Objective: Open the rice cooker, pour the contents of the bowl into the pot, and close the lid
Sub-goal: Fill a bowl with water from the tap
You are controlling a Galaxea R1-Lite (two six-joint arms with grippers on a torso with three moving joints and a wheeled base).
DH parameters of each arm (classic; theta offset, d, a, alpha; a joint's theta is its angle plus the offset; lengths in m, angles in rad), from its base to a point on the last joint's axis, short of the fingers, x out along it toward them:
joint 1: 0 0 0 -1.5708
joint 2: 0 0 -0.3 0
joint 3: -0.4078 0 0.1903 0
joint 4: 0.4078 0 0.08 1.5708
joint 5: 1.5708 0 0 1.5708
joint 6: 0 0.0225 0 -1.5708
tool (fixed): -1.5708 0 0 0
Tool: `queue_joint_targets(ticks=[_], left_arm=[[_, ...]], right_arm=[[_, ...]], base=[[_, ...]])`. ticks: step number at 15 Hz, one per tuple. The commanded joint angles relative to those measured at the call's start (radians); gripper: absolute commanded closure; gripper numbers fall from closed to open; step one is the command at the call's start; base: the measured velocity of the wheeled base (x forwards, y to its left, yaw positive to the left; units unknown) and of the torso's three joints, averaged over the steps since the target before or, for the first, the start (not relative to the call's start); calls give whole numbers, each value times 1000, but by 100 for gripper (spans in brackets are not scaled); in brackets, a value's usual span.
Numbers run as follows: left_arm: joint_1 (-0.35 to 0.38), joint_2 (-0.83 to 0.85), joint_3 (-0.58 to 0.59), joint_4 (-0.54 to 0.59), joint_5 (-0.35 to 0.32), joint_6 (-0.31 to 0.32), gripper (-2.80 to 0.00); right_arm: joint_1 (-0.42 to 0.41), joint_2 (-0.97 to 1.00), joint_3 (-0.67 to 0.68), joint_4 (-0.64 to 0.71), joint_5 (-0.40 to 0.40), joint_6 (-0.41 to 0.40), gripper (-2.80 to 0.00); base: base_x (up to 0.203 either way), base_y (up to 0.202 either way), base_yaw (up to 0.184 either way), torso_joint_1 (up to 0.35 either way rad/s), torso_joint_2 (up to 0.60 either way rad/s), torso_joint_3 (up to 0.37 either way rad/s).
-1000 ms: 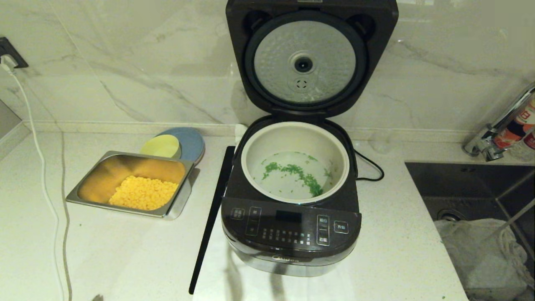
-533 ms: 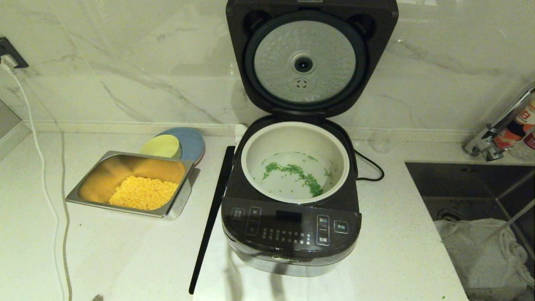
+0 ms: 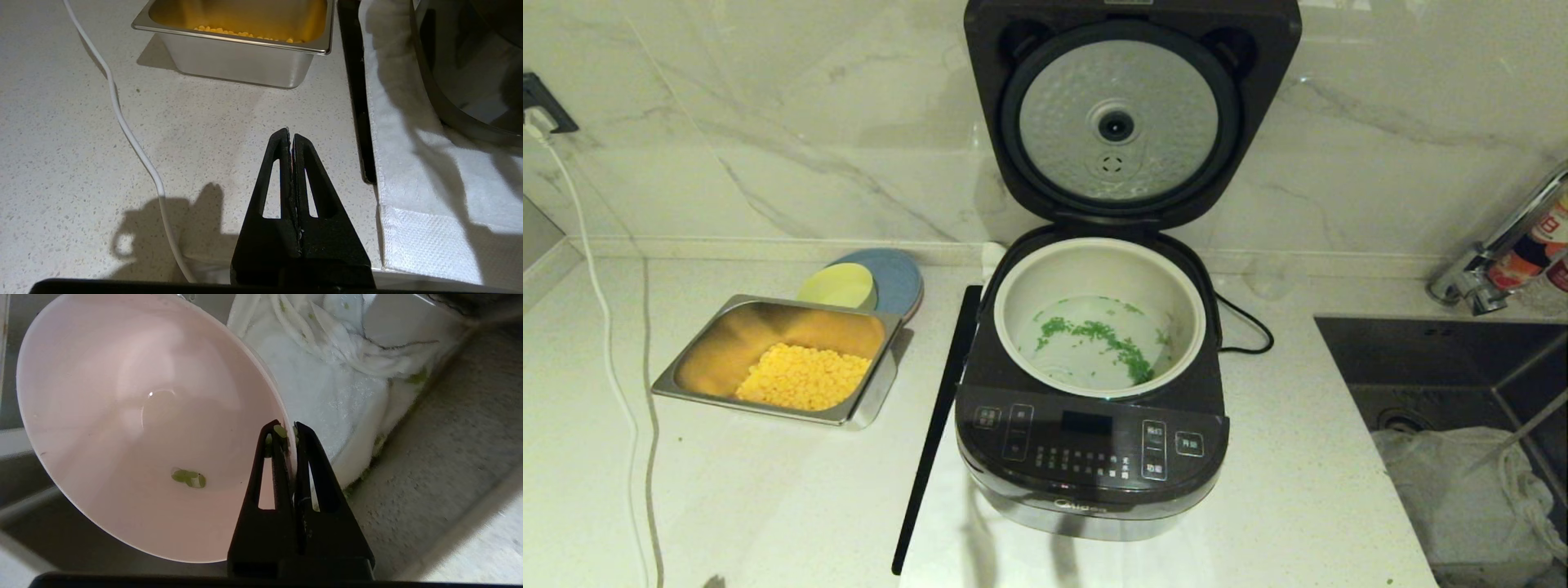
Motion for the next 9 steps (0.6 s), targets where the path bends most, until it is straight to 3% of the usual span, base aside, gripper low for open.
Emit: queue_joint_targets(ticks=[1, 9], left_arm=[[0, -1, 9, -1, 1, 1, 0], [0, -1, 9, -1, 1, 1, 0]], right_arm=[[13, 20, -32, 0, -2, 34, 0], [18, 67, -137, 6, -4, 74, 0]], base=[[0, 0, 0, 0, 0, 0], [0, 0, 0, 0, 0, 0]])
